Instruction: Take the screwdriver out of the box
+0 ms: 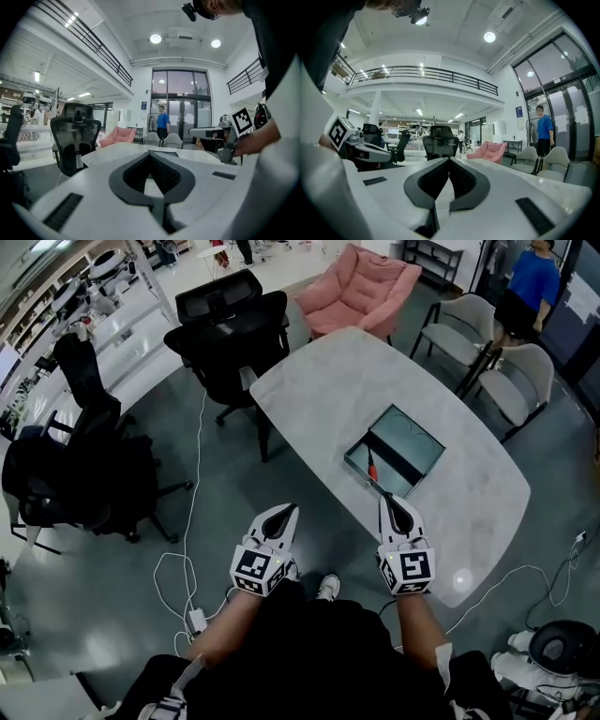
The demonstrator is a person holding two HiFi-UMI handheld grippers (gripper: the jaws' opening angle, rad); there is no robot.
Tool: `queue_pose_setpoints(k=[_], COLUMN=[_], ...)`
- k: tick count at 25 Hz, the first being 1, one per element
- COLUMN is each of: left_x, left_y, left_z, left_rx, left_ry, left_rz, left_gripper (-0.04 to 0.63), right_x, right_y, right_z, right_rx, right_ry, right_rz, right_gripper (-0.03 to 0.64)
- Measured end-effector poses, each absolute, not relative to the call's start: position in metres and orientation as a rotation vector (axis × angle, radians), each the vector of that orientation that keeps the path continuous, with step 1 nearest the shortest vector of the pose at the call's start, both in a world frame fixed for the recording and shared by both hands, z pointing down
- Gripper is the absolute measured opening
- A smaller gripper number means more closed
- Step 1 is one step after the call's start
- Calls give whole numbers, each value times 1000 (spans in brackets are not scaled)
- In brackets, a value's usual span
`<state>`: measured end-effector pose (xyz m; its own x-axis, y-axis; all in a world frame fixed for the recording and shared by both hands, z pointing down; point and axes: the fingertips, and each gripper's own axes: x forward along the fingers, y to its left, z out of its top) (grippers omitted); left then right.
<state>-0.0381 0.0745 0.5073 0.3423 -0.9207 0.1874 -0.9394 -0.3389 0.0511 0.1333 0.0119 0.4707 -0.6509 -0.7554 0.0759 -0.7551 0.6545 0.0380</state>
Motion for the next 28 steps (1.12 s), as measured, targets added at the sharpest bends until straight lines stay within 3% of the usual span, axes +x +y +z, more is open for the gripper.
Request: queue_pose_setpoints(k=[9, 28], left_x=[-38, -74], left_y=[18, -159], left_z=[503, 521], left_rx=[2517, 2669], left_ry=[-1691, -1377], left_rz=[153, 209], left_gripper=[6, 6], right_x=[153, 119], right_y=[-53, -172], right_z=[463, 509], right_rx=[1392, 1499], right_ry=[-2706, -2467], right_rz=[-80, 89], right_gripper=[23, 23])
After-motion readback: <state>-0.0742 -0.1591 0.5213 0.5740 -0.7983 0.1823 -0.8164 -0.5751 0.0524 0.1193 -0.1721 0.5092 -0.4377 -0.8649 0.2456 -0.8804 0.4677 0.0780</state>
